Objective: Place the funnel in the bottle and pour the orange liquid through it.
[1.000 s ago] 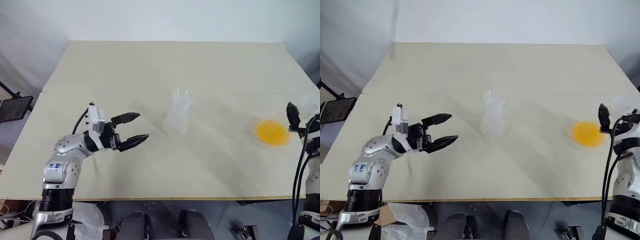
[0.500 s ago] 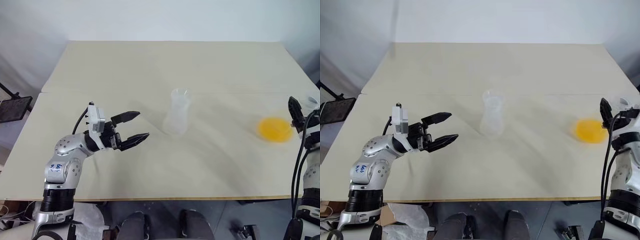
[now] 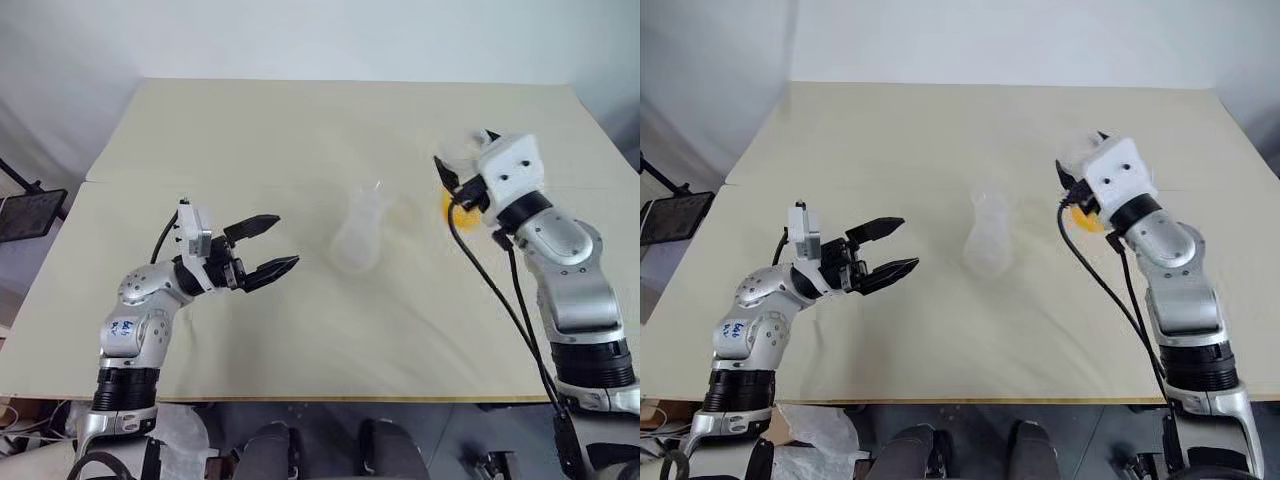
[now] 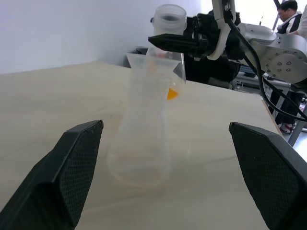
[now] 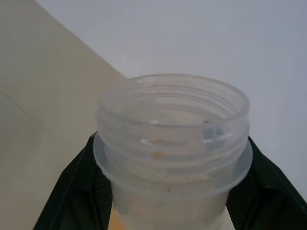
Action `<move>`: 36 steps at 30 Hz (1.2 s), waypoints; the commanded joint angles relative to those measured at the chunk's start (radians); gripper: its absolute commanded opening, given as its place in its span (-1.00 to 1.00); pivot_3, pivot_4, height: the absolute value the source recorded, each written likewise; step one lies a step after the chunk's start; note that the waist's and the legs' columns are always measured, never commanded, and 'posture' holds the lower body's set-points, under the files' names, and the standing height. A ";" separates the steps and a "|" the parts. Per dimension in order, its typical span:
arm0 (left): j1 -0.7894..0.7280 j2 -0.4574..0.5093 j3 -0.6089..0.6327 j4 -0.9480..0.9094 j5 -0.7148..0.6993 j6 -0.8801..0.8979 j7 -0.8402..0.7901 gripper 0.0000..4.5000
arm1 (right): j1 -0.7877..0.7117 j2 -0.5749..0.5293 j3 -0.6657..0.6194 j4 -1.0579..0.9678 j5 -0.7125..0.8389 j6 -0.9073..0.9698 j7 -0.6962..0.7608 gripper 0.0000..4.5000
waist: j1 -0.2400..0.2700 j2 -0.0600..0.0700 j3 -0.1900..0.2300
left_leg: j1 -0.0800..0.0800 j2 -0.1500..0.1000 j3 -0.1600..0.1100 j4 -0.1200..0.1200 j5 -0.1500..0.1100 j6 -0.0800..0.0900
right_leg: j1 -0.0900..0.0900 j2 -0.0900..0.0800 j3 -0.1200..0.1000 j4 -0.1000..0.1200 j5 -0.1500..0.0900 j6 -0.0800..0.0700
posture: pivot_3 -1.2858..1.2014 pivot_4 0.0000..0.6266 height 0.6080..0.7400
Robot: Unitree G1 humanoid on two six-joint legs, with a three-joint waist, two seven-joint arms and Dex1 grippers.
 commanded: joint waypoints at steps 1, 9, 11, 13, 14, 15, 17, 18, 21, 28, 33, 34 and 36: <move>-0.022 -0.017 -0.010 -0.009 0.012 -0.034 0.017 1.00 | -0.051 -0.037 0.027 -0.034 -0.119 -0.113 -0.018 0.10 | -0.002 0.000 0.000 | 0.000 0.000 0.000 0.000 0.000 0.000 | 0.000 0.000 -0.001 0.000 0.000 0.000 | 0.03 -0.52 1.00; -0.010 -0.045 -0.032 -0.018 0.025 -0.044 0.042 1.00 | -0.108 -0.068 0.128 0.027 -0.422 -0.269 -0.099 0.10 | -0.006 0.000 0.000 | 0.000 0.001 0.000 0.000 0.000 0.000 | 0.000 0.001 -0.001 0.000 0.000 0.000 | 0.03 -0.52 1.00; -0.010 -0.048 -0.037 -0.019 0.026 -0.043 0.046 1.00 | -0.121 -0.062 0.141 0.046 -0.460 -0.290 -0.106 0.10 | -0.006 0.000 0.000 | 0.000 0.001 0.000 0.000 0.000 0.000 | 0.000 0.001 -0.001 -0.001 0.000 0.000 | 0.03 -0.52 1.00; -0.013 -0.053 -0.042 -0.017 0.028 -0.044 0.051 1.00 | -0.132 -0.061 0.162 0.060 -0.505 -0.308 -0.110 0.10 | -0.005 0.000 0.000 | 0.000 0.001 0.000 0.000 0.000 0.000 | 0.000 0.001 -0.001 -0.001 0.000 0.000 | 0.03 -0.52 1.00; -0.014 -0.056 -0.045 -0.014 0.030 -0.046 0.052 1.00 | -0.137 -0.060 0.173 0.065 -0.528 -0.319 -0.112 0.10 | -0.005 0.000 0.000 | 0.000 0.001 0.000 0.000 0.000 0.000 | 0.000 0.001 -0.001 -0.001 0.000 0.000 | 0.03 -0.52 1.00; -0.015 -0.058 -0.047 -0.011 0.032 -0.047 0.053 1.00 | -0.140 -0.059 0.179 0.069 -0.544 -0.327 -0.112 0.10 | -0.006 0.000 0.000 | 0.000 0.001 0.000 0.000 0.000 0.000 | 0.000 0.001 -0.001 -0.001 0.000 0.000 | 0.03 -0.52 1.00; -0.015 -0.064 -0.051 -0.011 0.035 -0.048 0.056 1.00 | -0.140 -0.060 0.191 0.070 -0.585 -0.346 -0.120 0.10 | -0.006 0.000 0.000 | 0.000 0.001 0.000 0.000 0.000 0.000 | 0.000 0.001 -0.001 -0.001 0.000 0.000 | 0.03 -0.52 1.00; -0.015 -0.066 -0.052 -0.011 0.037 -0.049 0.057 1.00 | -0.141 -0.060 0.195 0.071 -0.601 -0.352 -0.124 0.10 | -0.006 0.000 0.000 | 0.000 0.002 0.000 0.000 0.000 0.000 | 0.000 0.001 -0.001 -0.001 0.000 0.000 | 0.03 -0.52 1.00; -0.017 -0.069 -0.054 -0.011 0.037 -0.050 0.062 1.00 | -0.140 -0.062 0.197 0.063 -0.672 -0.370 -0.164 0.10 | -0.006 0.000 0.000 | 0.000 0.002 0.000 0.000 0.000 0.000 | 0.000 0.001 -0.001 -0.001 0.000 0.000 | 0.03 -0.52 1.00; -0.014 -0.076 -0.061 -0.015 0.038 -0.051 0.070 1.00 | -0.139 -0.064 0.209 0.059 -0.804 -0.412 -0.233 0.10 | -0.007 0.000 0.000 | 0.000 0.002 0.000 0.000 0.000 0.000 | 0.000 0.001 -0.001 -0.001 0.000 0.000 | 0.03 -0.52 1.00; -0.020 -0.075 -0.061 -0.009 0.040 -0.055 0.072 1.00 | -0.141 -0.058 0.209 0.067 -0.841 -0.428 -0.254 0.10 | -0.007 0.000 0.000 | 0.000 0.002 0.000 -0.001 0.000 -0.001 | 0.000 0.001 -0.001 -0.001 0.000 0.000 | 0.03 -0.52 1.00; -0.021 -0.074 -0.061 -0.006 0.040 -0.057 0.073 1.00 | -0.143 -0.059 0.211 0.068 -0.850 -0.433 -0.259 0.10 | -0.007 0.000 0.000 | 0.000 0.002 0.000 -0.001 0.000 -0.001 | 0.000 0.001 -0.001 -0.001 0.000 0.000 | 0.03 -0.52 1.00; -0.023 -0.075 -0.061 -0.004 0.040 -0.059 0.074 1.00 | -0.144 -0.059 0.212 0.070 -0.859 -0.438 -0.264 0.10 | -0.007 0.000 0.000 | 0.000 0.002 0.000 -0.001 0.000 -0.001 | 0.000 0.001 -0.001 -0.001 0.000 0.000 | 0.03 -0.52 1.00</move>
